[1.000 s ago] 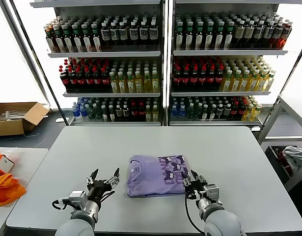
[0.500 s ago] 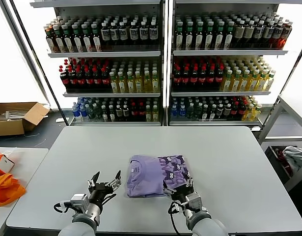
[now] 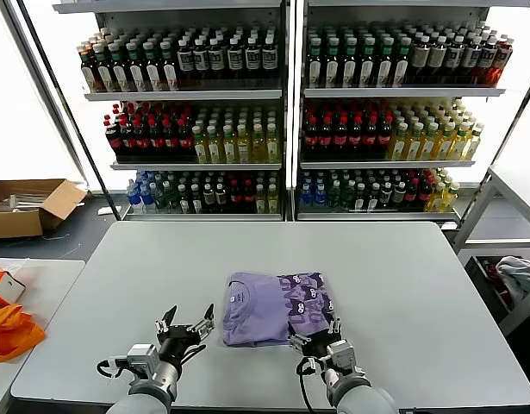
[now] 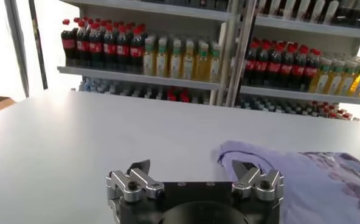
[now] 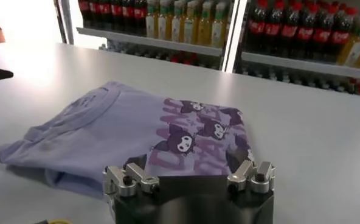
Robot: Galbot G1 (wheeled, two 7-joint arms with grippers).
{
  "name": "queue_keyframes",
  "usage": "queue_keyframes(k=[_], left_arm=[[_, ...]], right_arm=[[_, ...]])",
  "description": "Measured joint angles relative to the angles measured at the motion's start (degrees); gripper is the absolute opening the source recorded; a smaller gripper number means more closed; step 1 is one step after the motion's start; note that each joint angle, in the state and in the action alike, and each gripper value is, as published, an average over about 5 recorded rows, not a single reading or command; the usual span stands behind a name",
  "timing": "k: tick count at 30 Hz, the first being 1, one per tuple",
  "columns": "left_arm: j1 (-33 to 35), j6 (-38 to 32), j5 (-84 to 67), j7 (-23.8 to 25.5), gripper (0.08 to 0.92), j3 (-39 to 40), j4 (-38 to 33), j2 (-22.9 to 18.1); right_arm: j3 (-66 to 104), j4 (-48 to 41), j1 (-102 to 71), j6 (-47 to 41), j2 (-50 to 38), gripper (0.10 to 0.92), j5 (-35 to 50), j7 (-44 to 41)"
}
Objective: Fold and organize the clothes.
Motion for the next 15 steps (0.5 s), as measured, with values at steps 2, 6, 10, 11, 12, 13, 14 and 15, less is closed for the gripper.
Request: queue_keyframes(k=[2,6,10,11,12,13,14,15], left_arm=[[0.03,0.01,0.03,0.0,0.822,0.05,0.03,-0.05],[0.16,0.02,0.04,0.02,0.823,0.06,0.2,-0.11],[0.24,0.05,0.04,0.05,0.823,-0.03,0.36,-0.09],[0.23,0.06,0.04,0.05,0.823,-0.05,0.38,-0.08],[0.21,0.07,0.04,0.05,0.823,-0.06,0.4,-0.08],[0.2,0.08,0.04,0.05,0.822,-0.07,0.42,-0.07],[0.2,0.08,0.04,0.05,0.823,-0.08,0.43,-0.06],[0.21,0.09,0.04,0.05,0.823,-0.09,0.46,-0.06]], right_arm=[[0.3,0.06,-0.36,-0.04,0.24,0.823,1.44,0.35],[0.87,0.16,-1.06,-0.13,0.4,0.823,4.52,0.88],[1.06,0.21,-1.72,-0.19,0.21,0.823,7.43,1.22],[1.06,0.24,-1.87,-0.19,0.15,0.823,8.08,1.3],[1.06,0.29,-2.01,-0.19,0.09,0.823,8.7,1.38],[1.06,0.36,-2.14,-0.18,0.04,0.823,9.26,1.47],[1.07,0.46,-2.28,-0.16,-0.01,0.823,9.78,1.57],[1.1,0.58,-2.41,-0.14,-0.07,0.823,10.23,1.66]])
